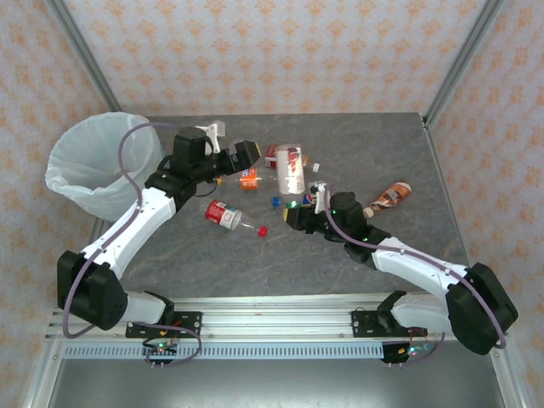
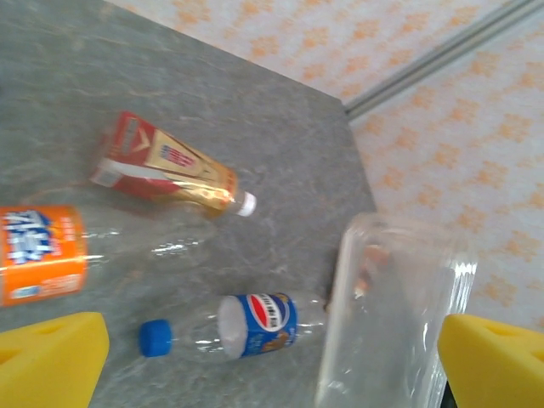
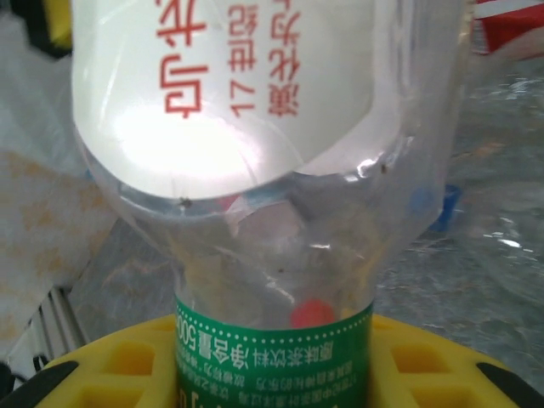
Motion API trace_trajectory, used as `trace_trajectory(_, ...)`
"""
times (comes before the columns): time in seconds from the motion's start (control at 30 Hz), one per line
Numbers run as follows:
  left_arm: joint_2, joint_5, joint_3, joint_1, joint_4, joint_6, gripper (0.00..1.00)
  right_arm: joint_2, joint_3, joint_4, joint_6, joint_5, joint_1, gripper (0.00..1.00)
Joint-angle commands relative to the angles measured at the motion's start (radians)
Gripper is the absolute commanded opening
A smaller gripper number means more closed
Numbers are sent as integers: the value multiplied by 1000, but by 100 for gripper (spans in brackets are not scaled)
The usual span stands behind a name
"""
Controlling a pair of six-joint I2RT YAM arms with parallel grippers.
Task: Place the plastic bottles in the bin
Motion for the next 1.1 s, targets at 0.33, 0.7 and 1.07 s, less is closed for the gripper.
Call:
trace_trajectory(0.33, 21, -15, 12, -118, 115, -19, 100, 85, 84, 100, -104, 82, 76, 0)
trace_trajectory(0.7, 54, -96, 40, -135, 41, 38, 100, 88, 93, 164, -131, -19, 85, 0)
trace_trajectory(1.07, 58, -52, 41, -134, 64, 63, 76, 99, 103, 167, -120, -12, 87, 1)
